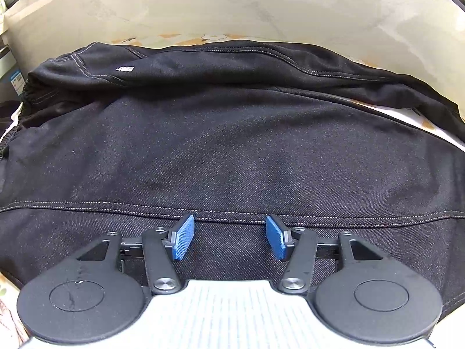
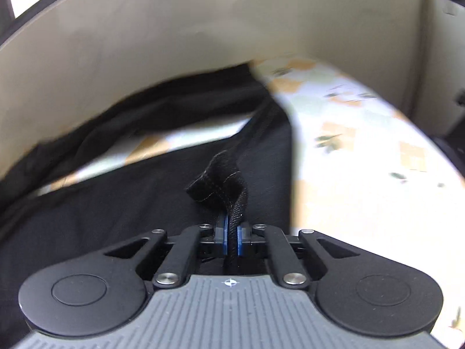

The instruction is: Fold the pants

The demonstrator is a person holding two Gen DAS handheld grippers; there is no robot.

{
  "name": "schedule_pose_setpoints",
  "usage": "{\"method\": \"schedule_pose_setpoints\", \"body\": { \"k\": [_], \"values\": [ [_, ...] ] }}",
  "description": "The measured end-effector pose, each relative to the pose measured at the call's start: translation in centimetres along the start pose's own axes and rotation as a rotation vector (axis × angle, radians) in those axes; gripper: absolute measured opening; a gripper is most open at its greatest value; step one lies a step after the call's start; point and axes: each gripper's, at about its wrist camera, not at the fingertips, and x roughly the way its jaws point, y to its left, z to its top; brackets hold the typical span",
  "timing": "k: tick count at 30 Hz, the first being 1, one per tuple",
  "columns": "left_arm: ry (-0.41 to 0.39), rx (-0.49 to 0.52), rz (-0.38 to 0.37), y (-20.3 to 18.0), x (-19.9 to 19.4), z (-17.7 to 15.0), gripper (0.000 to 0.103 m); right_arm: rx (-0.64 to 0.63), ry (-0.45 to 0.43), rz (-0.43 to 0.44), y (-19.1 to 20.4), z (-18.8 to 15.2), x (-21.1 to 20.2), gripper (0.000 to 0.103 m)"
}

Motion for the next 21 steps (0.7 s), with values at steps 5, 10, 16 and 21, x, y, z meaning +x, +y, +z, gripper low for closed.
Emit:
{"method": "schedule_pose_setpoints", "body": {
  "k": [5,10,16,21],
  "values": [
    [0.009,-0.012,0.014,-0.4,-0.1,0.0,0.058,0.279,-0.007,-0.079,-8.6,-0.2,-2.1,0.004],
    [0.019,-0.013,0.049,-1.5,-0.4,0.0,0.060,0.408,0.040,-0.078,-12.3,-2.4,-2.6,0.004],
    [0.026,0.031,0.096,-3.3,-1.2,-0.8,0.060,0.423,0.034,-0.088,-13.8,-4.2,-5.2,0.004],
    [0.033,0.036,0.095,-4.1,-2.1,-2.0,0.060,0.431,0.026,-0.081,-15.5,-4.5,-5.6,0.004]
  ]
}}
